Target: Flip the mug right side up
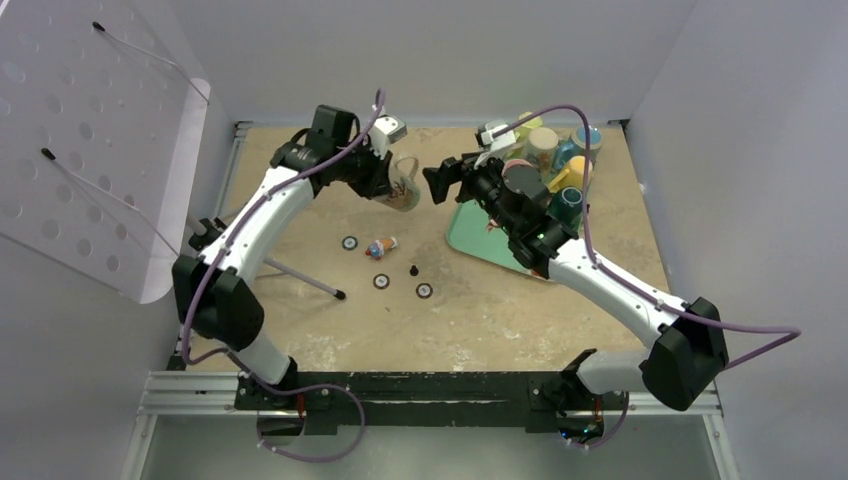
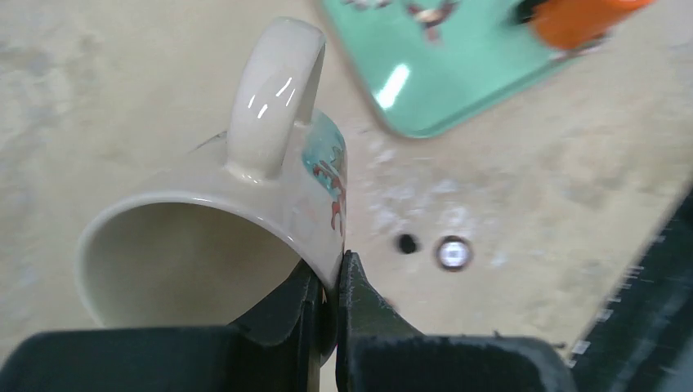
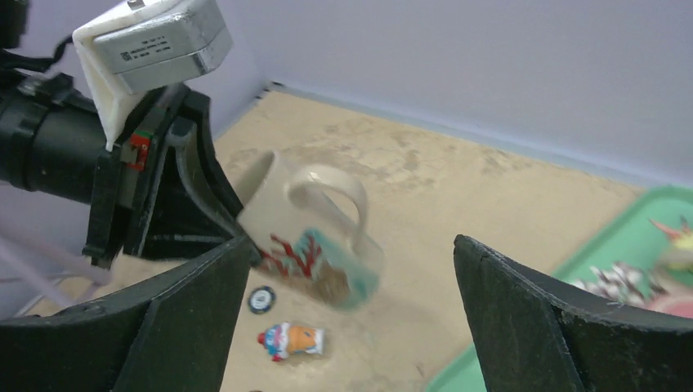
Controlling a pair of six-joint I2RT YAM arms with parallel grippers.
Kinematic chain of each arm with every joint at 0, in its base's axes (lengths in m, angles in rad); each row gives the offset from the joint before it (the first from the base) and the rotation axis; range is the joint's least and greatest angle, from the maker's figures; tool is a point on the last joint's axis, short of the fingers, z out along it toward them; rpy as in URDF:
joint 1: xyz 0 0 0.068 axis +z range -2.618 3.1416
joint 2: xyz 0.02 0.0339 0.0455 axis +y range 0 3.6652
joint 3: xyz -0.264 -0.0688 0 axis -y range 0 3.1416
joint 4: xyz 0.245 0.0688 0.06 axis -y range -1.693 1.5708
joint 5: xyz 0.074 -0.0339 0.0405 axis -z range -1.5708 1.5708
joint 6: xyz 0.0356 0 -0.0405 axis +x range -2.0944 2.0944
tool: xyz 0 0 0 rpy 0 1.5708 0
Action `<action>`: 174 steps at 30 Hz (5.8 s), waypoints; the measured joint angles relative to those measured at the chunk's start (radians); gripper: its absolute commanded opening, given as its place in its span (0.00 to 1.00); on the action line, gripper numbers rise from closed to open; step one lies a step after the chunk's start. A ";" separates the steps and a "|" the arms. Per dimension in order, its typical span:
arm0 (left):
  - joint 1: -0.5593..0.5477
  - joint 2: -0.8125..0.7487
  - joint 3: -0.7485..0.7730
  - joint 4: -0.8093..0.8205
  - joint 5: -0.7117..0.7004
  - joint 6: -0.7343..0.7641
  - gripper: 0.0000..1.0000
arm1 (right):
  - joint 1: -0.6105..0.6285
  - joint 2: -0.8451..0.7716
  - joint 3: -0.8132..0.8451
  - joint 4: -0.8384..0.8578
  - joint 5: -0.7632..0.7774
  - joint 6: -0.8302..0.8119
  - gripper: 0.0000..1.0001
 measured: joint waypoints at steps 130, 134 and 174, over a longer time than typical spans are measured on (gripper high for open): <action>0.014 0.055 0.176 -0.436 -0.372 0.342 0.00 | -0.095 -0.144 -0.041 -0.176 0.196 -0.094 0.98; 0.100 0.126 0.185 -0.475 -0.440 0.408 0.00 | -0.142 -0.145 -0.064 -0.217 0.219 -0.092 0.98; 0.302 0.381 0.171 -0.334 -0.407 0.483 0.61 | -0.236 -0.034 -0.033 -0.719 0.099 -0.480 0.85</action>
